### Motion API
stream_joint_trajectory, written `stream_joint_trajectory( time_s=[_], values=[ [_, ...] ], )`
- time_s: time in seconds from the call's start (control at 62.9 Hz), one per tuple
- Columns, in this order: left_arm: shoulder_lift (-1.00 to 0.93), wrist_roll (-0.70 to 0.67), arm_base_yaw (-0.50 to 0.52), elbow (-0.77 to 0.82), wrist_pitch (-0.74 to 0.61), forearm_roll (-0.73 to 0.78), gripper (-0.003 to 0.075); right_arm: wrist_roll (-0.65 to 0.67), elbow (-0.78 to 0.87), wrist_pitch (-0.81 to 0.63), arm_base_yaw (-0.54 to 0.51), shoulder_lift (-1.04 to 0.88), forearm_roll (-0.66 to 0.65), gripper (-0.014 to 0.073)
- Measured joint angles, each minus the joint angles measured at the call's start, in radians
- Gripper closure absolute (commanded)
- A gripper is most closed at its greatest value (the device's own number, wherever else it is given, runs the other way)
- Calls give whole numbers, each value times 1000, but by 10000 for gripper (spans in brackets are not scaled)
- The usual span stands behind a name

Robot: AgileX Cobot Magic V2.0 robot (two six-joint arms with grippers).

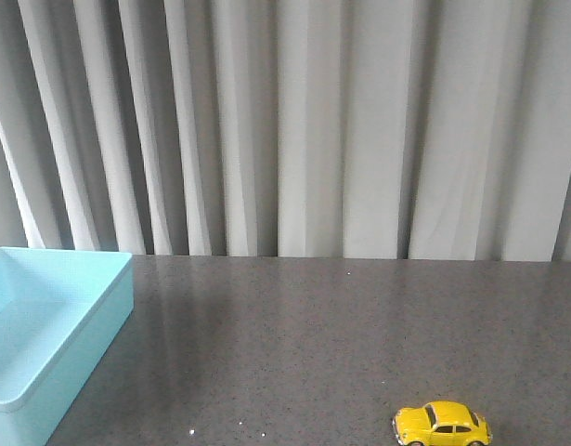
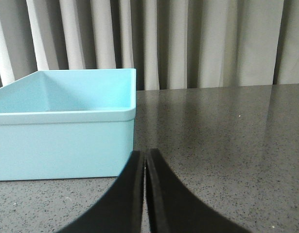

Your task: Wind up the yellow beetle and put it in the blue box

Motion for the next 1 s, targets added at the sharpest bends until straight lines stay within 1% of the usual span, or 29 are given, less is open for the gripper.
stream_joint_trajectory(
  time_s=[0.127, 0.207, 0.334, 0.413, 0.54, 0.699, 0.827, 1.001],
  values=[
    [0, 0, 0, -4, -34, 0, 725, 0, -2, -22, 0, 0, 15, 598],
    [0, 0, 0, -52, -53, 0, 725, 0, -38, -8, 0, 0, 15, 598],
    [6, 0, 0, -183, -61, 0, 725, 0, -175, 41, 0, 4, 15, 598],
    [56, 0, 0, -288, -43, 9, 725, 0, -279, 86, 0, 49, 15, 598],
    [211, 3, 0, -453, 45, 31, 725, 0, -440, 154, 0, 175, 15, 598],
    [421, 3, 0, -615, 185, 34, 725, 0, -624, 263, 0, 389, 14, 598],
    [547, 3, 0, -659, 271, 34, 725, -2, -693, 355, 0, 540, 12, 598],
    [654, 3, 0, -659, 372, 34, 725, -3, -696, 442, 0, 682, 11, 598]
  ],
)
